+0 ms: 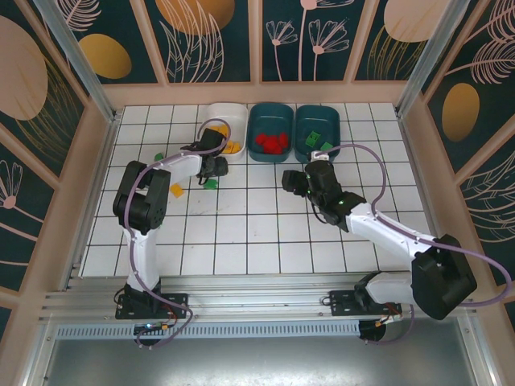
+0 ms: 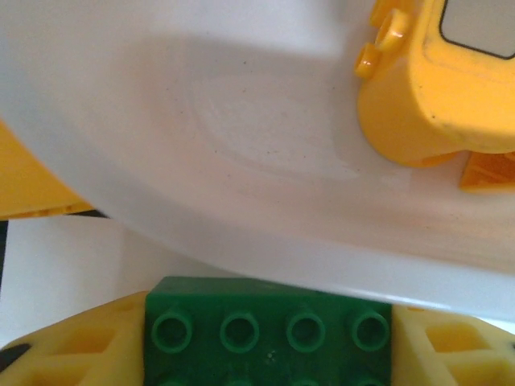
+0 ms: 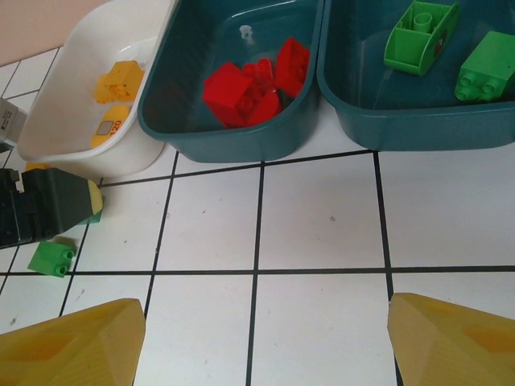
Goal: Sort the legos into containers by color
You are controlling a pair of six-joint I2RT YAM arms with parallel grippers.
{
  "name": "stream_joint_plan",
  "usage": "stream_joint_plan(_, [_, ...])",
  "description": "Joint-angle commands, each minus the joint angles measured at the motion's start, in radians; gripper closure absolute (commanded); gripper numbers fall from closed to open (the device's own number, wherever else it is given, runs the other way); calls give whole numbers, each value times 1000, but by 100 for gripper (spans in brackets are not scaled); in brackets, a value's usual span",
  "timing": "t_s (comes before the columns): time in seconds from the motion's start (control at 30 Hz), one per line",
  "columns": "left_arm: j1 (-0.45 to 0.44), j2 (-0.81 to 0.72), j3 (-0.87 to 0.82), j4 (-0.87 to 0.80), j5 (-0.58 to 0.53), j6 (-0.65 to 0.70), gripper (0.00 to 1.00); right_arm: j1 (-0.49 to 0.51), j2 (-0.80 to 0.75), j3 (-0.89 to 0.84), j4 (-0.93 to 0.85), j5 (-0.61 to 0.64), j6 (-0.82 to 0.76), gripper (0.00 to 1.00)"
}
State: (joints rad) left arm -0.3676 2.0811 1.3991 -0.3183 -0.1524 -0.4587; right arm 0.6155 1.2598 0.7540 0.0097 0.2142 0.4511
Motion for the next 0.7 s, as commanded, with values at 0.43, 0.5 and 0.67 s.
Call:
stream_joint_plan(0.43, [-160,-223,-19,-96,-20,2,58,-124,-85,-21,-18,-21,-32,22])
stream_joint_plan(0.5, [-188,-215,36,-114,-3,2,59,-153,-103,-29,-22,-24,-32,22])
stream_joint_plan(0.67, [-277,-103,265,-136,87,1,60,-277,-146,-53,-51,-41,-21,22])
